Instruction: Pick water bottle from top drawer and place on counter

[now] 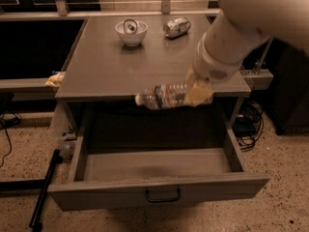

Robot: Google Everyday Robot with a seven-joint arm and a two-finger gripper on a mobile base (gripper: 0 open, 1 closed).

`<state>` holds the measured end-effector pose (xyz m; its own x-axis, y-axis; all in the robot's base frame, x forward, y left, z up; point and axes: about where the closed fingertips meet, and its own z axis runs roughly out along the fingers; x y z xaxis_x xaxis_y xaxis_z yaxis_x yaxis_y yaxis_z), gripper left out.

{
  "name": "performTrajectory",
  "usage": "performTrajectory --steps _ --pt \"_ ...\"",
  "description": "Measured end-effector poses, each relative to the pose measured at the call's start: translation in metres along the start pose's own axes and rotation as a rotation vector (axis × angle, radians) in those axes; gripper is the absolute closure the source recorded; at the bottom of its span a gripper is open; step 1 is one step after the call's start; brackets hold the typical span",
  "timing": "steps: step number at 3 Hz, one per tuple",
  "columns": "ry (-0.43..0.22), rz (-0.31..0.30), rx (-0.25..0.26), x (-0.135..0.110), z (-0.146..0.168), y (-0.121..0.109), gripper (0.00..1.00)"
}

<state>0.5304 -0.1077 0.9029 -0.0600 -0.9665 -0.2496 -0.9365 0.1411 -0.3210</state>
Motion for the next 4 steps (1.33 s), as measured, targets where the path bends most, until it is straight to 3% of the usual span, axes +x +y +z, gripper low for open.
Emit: performTrajectory --steps 1,2,4 --pt "-0.018 0.000 0.039 -0.013 -0.028 -0.016 1.00" --pt "-0.014 0.006 0.050 -0.013 -0.030 -0.019 1.00" --pt "-0.042 0.061 0.124 -0.005 -0.023 -0.093 1.00"
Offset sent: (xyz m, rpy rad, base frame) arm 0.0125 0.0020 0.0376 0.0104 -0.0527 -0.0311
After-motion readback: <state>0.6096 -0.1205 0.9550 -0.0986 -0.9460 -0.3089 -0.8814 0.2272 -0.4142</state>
